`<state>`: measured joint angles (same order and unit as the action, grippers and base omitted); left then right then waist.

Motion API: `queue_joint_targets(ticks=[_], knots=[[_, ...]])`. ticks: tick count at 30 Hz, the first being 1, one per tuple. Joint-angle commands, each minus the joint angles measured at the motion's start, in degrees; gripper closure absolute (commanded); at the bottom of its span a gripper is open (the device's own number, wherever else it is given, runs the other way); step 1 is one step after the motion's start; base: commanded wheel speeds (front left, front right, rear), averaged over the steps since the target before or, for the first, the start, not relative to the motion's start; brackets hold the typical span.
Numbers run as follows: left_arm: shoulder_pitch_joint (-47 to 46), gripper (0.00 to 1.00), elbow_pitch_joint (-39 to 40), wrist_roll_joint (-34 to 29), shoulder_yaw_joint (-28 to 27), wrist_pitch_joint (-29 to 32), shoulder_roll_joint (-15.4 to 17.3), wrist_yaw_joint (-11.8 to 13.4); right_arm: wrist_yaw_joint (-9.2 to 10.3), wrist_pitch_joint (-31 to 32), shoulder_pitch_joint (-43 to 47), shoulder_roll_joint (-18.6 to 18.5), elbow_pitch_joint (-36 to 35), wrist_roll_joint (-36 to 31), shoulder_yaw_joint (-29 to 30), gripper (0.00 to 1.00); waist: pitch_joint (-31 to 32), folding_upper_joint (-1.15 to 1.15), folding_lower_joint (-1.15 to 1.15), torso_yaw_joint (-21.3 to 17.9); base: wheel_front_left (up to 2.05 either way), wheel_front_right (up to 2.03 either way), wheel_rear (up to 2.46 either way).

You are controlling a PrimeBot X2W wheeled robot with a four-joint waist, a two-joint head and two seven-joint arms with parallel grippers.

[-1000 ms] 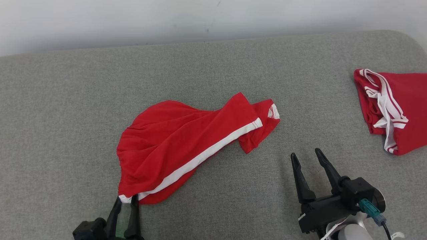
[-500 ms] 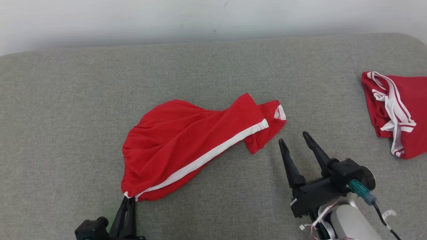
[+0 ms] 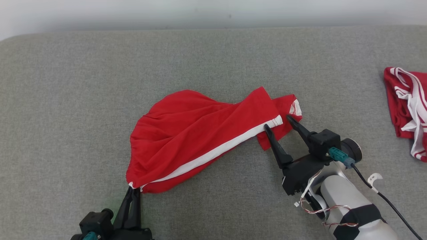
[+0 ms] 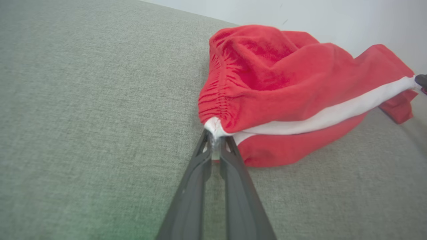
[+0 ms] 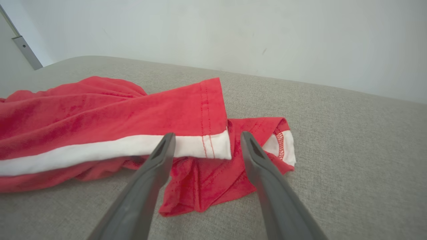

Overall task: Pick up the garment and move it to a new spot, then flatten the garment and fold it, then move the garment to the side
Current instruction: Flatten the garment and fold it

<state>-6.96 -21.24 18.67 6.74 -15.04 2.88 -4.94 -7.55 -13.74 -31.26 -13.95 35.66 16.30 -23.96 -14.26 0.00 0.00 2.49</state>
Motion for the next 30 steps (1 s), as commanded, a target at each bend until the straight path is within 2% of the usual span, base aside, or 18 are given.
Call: queue_joint_targets(ticks=[1, 10, 12, 14, 16, 24, 26, 27, 30], knots=[[-0.6, 1.0, 0.4, 0.0, 0.2, -0.2, 0.0, 0.3, 0.16, -0.5, -1.3, -0.2, 1.2, 0.7, -0.6, 0.0, -0.8, 0.0, 0.0, 0.4, 0.0, 0.0, 0.0], [-1.2, 1.0, 1.1, -0.2, 0.7, -0.2, 0.0, 0.5, 0.16, -1.2, -2.9, -0.5, 4.7, 3.3, -2.8, 0.01, -1.6, 0.0, 0.0, 1.0, 0.0, 0.0, 0.0], [-1.2, 1.0, 1.1, -0.2, 0.7, -0.2, 0.0, 0.6, 0.16, -1.3, -3.3, -0.7, 4.9, 3.6, -3.2, 0.12, -1.7, 0.0, 0.0, 1.0, 0.0, 0.0, 0.0], [-1.3, 1.0, 1.2, -0.2, 0.8, -0.2, 0.0, 0.6, 0.16, -1.4, -3.7, -0.8, 4.8, 3.7, -3.7, 0.35, -1.8, 0.0, 0.0, 1.1, 0.0, 0.0, 0.0], [-1.4, 1.0, 1.2, -0.3, 0.8, -0.2, 0.0, 0.7, 0.16, -1.4, -3.7, -0.9, 4.8, 3.7, -4.0, 0.52, -1.9, 0.0, 0.0, 1.2, 0.0, 0.0, 0.0], [-1.4, 1.0, 1.0, -0.3, 1.0, -0.2, 0.0, 0.7, 0.16, -1.5, -3.3, -1.0, 3.7, 3.2, -3.8, 0.55, -2.0, 0.0, 0.0, 1.3, 0.0, 0.0, 0.0], [-1.4, 1.0, 1.0, -0.5, 1.0, -0.2, 0.0, 0.7, 0.16, -1.5, -3.0, -1.0, 3.0, 3.0, -3.3, 0.69, -2.0, 0.0, 0.0, 1.4, 0.0, 0.0, 0.0], [-1.4, 1.0, 1.0, -0.5, 0.9, -0.2, 0.0, 0.7, 0.16, -1.5, -2.9, -1.1, 2.7, 2.8, -3.0, 0.99, -2.0, 0.0, 0.0, 1.4, 0.0, 0.0, 0.0], [-1.4, 1.0, 1.0, -0.5, 0.8, -0.2, 0.0, 0.7, 0.16, -1.5, -2.3, -1.1, 1.6, 2.4, -2.1, 1.0, -1.9, 0.0, 0.0, 1.4, 0.0, 0.0, 0.0]])
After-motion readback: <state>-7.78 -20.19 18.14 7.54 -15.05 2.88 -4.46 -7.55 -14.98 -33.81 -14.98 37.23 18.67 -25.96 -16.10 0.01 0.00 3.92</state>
